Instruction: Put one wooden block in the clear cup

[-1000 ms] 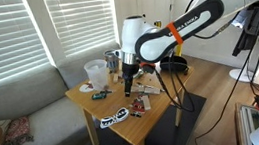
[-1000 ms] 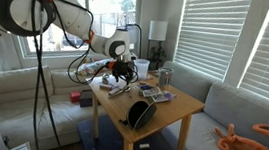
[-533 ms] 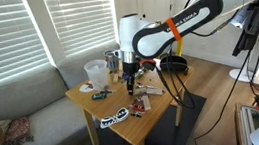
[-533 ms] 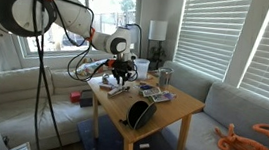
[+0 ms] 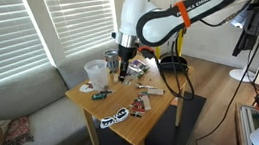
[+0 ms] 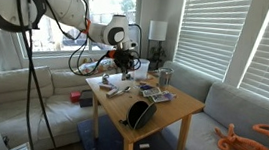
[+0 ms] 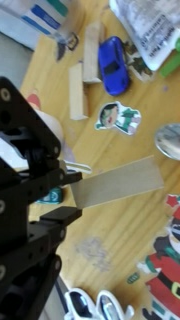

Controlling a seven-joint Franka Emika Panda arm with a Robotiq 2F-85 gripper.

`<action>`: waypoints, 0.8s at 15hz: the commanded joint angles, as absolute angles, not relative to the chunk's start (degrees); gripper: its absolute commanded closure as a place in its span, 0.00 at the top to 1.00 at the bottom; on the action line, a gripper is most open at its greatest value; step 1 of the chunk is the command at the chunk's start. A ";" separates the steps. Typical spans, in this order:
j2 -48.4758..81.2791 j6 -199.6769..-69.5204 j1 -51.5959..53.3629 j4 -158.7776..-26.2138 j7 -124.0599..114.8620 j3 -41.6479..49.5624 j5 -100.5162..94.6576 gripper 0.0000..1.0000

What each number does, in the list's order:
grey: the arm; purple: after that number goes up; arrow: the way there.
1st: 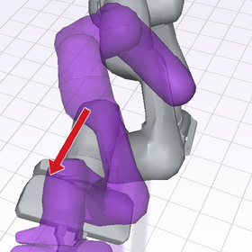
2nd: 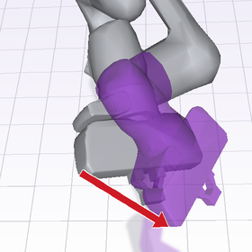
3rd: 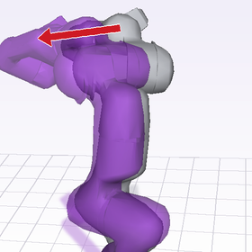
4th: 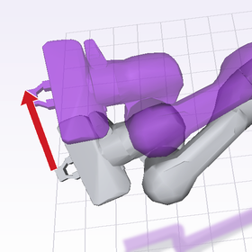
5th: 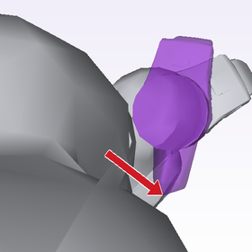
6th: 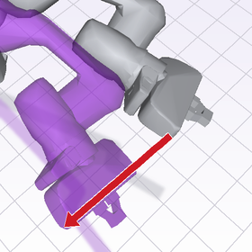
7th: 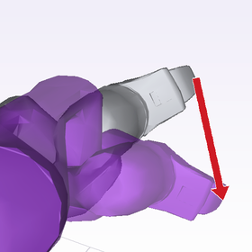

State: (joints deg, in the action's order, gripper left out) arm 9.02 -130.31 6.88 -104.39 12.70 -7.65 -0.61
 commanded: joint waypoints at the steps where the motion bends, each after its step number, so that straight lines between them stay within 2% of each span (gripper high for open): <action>1: 7.35 -132.25 6.88 -104.79 12.77 -7.70 -0.96 0.29; 4: 3.01 -133.70 6.97 -106.87 12.98 -7.62 -1.33 0.29; 5: 3.75 -137.86 7.16 -106.49 10.02 -7.61 -2.07 0.07; 12: 11.12 -151.06 7.19 -91.08 -4.89 -5.09 -8.98 0.07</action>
State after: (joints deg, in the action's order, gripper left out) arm 5.88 -146.29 6.70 -98.61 1.13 -6.29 -4.46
